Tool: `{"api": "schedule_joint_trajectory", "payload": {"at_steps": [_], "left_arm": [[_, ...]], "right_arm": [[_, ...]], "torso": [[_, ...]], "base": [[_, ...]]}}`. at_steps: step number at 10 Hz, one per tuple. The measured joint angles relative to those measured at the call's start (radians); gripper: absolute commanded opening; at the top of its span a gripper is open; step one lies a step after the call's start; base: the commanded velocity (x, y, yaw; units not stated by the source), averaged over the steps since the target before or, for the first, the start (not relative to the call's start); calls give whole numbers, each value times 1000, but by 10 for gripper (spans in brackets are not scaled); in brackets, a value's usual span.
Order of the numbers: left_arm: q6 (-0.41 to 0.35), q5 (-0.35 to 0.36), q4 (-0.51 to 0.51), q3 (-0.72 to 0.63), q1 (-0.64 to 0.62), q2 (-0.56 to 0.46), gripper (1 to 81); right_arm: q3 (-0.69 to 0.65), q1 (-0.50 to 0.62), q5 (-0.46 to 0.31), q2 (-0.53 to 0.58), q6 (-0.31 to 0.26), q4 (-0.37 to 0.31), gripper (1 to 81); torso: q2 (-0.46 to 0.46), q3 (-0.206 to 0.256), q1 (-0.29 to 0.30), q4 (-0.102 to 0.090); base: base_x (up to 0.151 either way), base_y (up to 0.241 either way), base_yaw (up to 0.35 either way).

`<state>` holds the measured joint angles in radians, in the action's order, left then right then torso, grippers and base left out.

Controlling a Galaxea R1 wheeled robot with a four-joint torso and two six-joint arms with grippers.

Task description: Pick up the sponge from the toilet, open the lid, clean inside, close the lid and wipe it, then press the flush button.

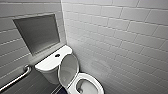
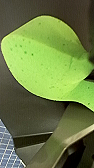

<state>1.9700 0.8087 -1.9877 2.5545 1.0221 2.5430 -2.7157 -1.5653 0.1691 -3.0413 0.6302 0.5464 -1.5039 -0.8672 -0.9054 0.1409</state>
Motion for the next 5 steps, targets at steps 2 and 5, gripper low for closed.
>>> {"api": "schedule_joint_trajectory", "payload": {"at_steps": [2, 5], "left_arm": [[16, 42, -39, 97, 41, 112, 811], [21, 73, -96, 200, 156, 207, 811]], "right_arm": [[3, -4, 3, 0, 0, 1, 10], [8, -11, -4, 0, 0, 1, 10]], "torso": [[69, 71, 45, 12], [144, 117, 95, 12]], "base": [[0, 0, 0], [0, 0, 0]]}}
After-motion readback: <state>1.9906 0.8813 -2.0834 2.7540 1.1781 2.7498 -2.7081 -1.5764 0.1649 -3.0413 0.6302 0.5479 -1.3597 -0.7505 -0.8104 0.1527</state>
